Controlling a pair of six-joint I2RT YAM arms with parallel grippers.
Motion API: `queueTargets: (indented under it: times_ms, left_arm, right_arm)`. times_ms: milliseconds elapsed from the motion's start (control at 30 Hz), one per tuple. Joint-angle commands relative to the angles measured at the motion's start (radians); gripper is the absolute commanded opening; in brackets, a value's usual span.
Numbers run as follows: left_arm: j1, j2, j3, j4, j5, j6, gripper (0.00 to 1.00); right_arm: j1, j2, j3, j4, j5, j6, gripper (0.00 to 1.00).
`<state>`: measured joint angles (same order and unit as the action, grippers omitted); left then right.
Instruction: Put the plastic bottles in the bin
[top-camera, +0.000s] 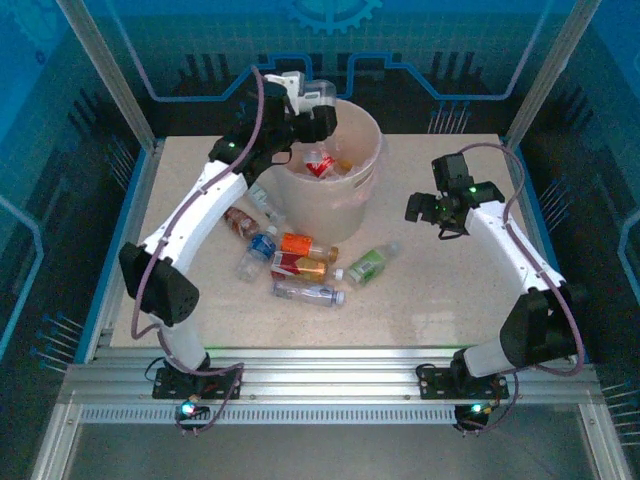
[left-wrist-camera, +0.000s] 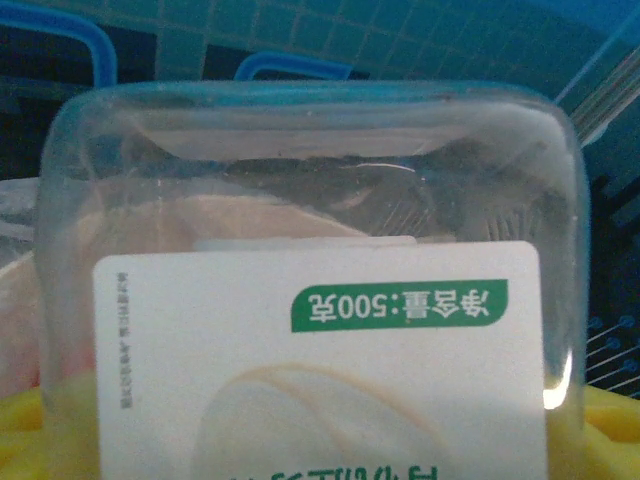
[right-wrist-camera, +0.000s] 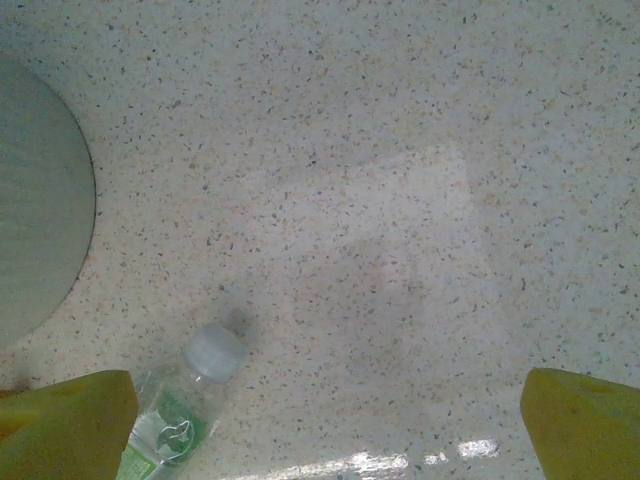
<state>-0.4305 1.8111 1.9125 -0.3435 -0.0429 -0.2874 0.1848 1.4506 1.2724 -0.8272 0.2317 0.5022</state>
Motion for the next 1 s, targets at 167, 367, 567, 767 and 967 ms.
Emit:
queueTargets:
  times_ms: [167,367,567,767,967]
  left_arm:
    - [-0.025,0.075,0.044,0.038,0.031,0.145,0.72]
    - [-0.03,0.076,-0.006,0.052,0.026,0.177,0.79]
    - [-0.03,0.07,-0.025,0.061,0.029,0.186,0.93]
    - [-0.03,0.059,-0.02,0.075,0.033,0.185,0.99]
    - [-0.03,0.036,-0.013,0.077,0.043,0.172,0.99]
  right_arm:
    - [0.01,-0.042,-0.034,0.015,0.005,0.041,1.0]
    - [0.011,-0.068,-0.08,0.045,-0.038,0.08,1.0]
    - [0.01,-0.091,-0.132,0.064,-0.056,0.118,1.0]
    - [0.01,-0.102,-0.164,0.07,-0.075,0.128,1.0]
    - [0.013,-0.136,-0.196,0.08,-0.096,0.149,1.0]
